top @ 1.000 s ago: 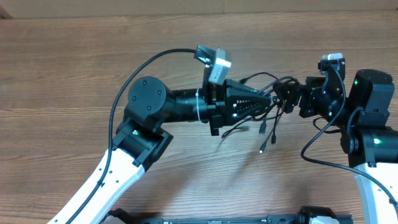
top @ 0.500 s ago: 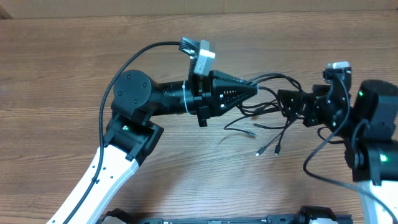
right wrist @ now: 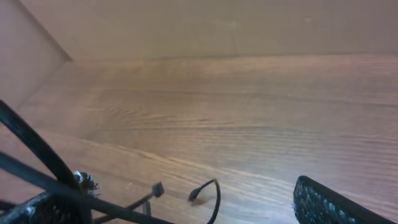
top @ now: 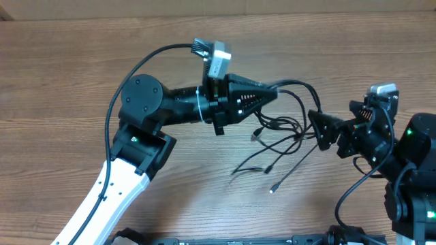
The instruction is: Untangle cables
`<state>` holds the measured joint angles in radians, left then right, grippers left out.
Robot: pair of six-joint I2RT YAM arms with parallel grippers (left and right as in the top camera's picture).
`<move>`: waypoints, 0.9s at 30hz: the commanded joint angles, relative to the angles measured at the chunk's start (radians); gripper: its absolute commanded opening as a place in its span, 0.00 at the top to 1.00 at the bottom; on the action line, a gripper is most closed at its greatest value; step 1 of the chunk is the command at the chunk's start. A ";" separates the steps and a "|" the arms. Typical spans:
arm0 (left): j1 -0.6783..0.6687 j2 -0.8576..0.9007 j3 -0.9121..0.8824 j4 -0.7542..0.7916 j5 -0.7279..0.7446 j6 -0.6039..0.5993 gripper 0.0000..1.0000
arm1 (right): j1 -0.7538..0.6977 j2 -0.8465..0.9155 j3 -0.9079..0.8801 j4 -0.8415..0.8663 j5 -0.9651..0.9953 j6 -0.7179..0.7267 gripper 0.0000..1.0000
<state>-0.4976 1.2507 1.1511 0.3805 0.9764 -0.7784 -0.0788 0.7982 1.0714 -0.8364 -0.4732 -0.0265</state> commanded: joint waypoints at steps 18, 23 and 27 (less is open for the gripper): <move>0.053 -0.028 0.023 0.060 -0.037 -0.127 0.96 | -0.008 0.011 -0.001 -0.200 -0.168 -0.099 0.00; 0.052 -0.028 0.023 0.122 -0.036 -0.194 0.96 | -0.008 0.065 -0.010 -0.194 -0.168 -0.106 0.00; 0.052 -0.028 0.023 0.122 -0.037 -0.221 0.96 | -0.008 0.119 -0.010 -0.183 -0.183 -0.106 0.00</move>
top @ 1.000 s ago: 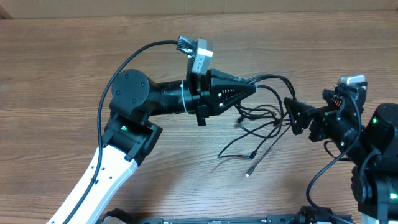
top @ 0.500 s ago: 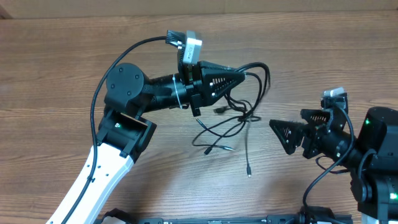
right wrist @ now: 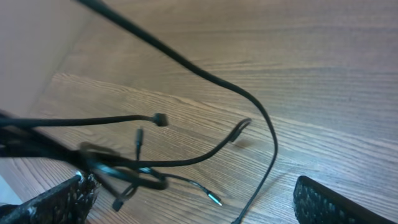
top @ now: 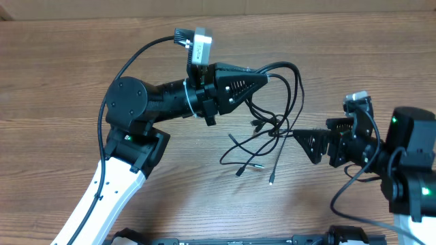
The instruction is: Untangle cables
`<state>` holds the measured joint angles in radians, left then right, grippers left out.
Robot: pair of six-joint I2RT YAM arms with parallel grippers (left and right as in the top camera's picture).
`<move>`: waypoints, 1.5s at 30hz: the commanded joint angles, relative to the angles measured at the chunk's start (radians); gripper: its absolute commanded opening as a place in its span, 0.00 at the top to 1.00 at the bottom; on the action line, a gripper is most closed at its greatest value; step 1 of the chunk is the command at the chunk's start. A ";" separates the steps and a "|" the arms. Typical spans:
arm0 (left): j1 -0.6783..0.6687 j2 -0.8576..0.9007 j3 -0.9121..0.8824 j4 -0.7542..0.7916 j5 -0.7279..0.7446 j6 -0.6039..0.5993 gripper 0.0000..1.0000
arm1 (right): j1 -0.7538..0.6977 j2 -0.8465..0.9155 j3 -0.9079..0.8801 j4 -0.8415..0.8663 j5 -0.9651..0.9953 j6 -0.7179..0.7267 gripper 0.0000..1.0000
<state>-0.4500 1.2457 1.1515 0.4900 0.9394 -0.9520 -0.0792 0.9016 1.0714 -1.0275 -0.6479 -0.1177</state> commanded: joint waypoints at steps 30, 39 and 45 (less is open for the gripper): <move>-0.079 -0.023 0.023 0.091 -0.154 -0.164 0.96 | -0.006 0.227 -0.012 0.196 -0.180 -0.103 0.00; -0.122 -0.023 0.023 0.084 -0.139 -0.163 0.96 | -0.006 0.339 -0.012 0.457 -0.197 0.103 0.00; -0.149 -0.023 0.023 0.088 -0.139 -0.162 0.96 | -0.006 0.380 -0.012 0.529 -0.169 0.182 0.00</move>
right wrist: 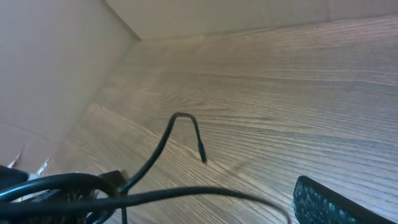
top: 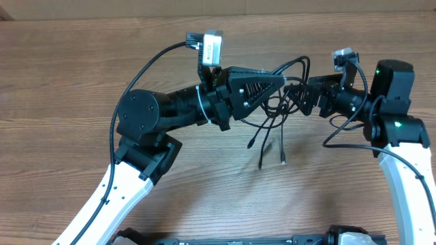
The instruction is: Untangle cables
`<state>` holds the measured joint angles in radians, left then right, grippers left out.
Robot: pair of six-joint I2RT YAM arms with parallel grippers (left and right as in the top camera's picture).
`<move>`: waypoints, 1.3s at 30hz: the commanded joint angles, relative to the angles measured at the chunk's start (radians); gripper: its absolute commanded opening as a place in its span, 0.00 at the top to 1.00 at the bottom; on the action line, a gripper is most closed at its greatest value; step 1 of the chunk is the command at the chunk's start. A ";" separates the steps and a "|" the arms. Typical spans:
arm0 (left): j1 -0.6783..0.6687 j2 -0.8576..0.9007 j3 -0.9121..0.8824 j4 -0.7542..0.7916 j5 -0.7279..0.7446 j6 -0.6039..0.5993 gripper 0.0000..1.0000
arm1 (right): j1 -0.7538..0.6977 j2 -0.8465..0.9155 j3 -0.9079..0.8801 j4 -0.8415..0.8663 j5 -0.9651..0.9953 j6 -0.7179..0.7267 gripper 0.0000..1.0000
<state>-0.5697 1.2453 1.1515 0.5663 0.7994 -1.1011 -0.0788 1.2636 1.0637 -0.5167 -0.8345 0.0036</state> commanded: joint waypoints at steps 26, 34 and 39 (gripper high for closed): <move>-0.006 -0.024 0.023 0.273 0.026 -0.060 0.96 | -0.007 0.251 -0.004 -0.107 0.371 0.096 0.00; 0.071 -0.023 0.023 0.238 0.043 -0.062 0.96 | -0.007 0.251 -0.004 -0.239 0.316 -0.043 0.00; 0.115 -0.023 0.023 0.032 0.042 0.072 0.96 | -0.007 0.250 -0.004 -0.377 0.101 -0.256 0.00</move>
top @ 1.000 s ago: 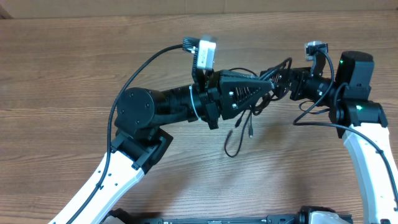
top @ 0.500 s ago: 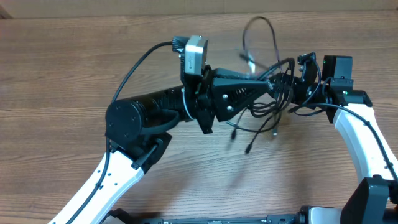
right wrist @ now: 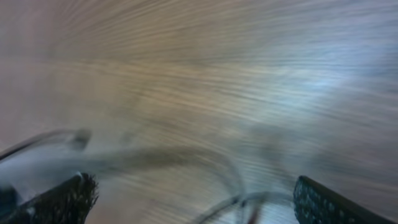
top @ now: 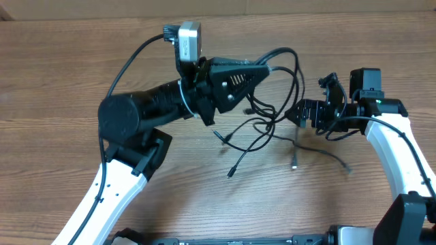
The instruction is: Untangle cables
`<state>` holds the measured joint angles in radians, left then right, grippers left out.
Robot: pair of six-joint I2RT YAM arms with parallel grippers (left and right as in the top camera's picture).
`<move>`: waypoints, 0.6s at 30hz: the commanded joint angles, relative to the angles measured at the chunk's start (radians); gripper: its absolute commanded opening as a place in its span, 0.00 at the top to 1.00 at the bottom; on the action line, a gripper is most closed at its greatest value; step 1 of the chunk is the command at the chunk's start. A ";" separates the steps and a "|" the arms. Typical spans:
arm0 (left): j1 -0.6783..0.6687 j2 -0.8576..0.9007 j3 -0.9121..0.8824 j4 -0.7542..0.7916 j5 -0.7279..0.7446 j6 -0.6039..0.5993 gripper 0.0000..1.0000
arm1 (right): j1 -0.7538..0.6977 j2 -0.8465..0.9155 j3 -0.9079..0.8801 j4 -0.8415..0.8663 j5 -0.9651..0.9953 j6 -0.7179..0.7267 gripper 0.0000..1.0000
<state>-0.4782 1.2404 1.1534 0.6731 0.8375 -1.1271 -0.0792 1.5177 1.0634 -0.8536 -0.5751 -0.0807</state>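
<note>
Several thin black cables (top: 262, 126) hang in a tangle from my left gripper (top: 266, 68), which is shut on the bundle above the table's middle. Loops rise at the bundle's top (top: 286, 54), and loose plug ends trail on the wood (top: 231, 172). One cable end (top: 346, 167) lies stretched out to the right. My right gripper (top: 296, 114) sits just right of the hanging strands, pointing left. In the blurred right wrist view the gripper (right wrist: 193, 199) is open, its fingers (right wrist: 62, 199) wide apart, with smeared cable strands (right wrist: 124, 155) crossing between them.
The brown wooden table (top: 68, 82) spreads all round. A light wall or board edge (top: 218, 8) runs along the far side. My left arm's white link (top: 116, 190) crosses the front left, and the right arm (top: 395, 146) curves down the right side.
My left gripper has moved left and slightly up with the bundle. The right gripper, then close to the left fingertips, is now lower and apart. The strands hang more spread, one reaching right.
My left gripper held the bundle at mid-table with the right gripper open at its right side. Then the right gripper was lower, under the strands. Later it was up beside the left fingertips. Now the grippers stand apart and the cables hang looser.
</note>
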 commanded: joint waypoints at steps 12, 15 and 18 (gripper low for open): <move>0.029 -0.018 0.021 -0.709 -0.196 0.563 0.96 | -0.006 -0.123 -0.003 -0.158 -0.352 -0.320 0.00; 0.028 -0.017 0.021 -0.831 -0.298 0.590 0.96 | -0.005 -0.208 -0.003 -0.143 -0.370 -0.317 0.00; 0.017 -0.016 0.021 -0.833 -0.297 0.589 0.96 | -0.005 -0.280 -0.003 -0.105 -0.370 -0.316 0.00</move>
<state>-0.4557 1.2373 1.1591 -0.1665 0.6041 -0.5941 -0.0792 1.3094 1.0584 -0.9806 -0.9138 -0.3820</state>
